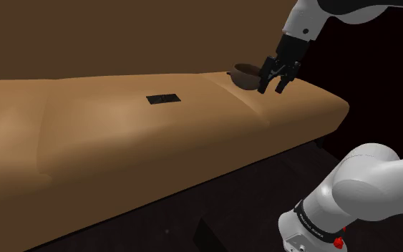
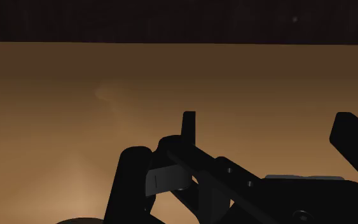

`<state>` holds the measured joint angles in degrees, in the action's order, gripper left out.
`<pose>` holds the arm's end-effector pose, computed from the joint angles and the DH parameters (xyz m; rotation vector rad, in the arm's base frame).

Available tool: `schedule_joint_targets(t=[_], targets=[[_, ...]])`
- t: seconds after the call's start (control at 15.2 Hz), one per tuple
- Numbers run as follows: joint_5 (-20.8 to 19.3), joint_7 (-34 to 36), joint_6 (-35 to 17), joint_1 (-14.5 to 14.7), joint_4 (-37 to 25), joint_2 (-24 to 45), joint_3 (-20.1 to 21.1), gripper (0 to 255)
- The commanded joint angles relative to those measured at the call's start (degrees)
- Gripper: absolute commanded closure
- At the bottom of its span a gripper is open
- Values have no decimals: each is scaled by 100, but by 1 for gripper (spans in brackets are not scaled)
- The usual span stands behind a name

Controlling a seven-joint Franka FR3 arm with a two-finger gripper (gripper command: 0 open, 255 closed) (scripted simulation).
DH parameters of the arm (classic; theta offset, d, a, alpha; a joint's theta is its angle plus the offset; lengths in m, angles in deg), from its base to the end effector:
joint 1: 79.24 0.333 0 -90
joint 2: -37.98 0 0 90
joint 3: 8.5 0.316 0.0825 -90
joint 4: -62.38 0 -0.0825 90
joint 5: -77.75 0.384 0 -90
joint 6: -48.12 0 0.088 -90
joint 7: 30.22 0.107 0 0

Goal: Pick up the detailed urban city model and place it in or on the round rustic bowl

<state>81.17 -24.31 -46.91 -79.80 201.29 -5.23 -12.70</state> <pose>0.3202 -0.0256 0.5555 -3.0210 0.2600 0.0233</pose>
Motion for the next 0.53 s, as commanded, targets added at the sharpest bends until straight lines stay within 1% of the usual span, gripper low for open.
schedule_joint_targets(t=[0.0, 0.46], targets=[[0, 0, 0, 0, 0, 0, 0, 0], [231, 522, -606, 233, -813, 1508, 463, 0]])
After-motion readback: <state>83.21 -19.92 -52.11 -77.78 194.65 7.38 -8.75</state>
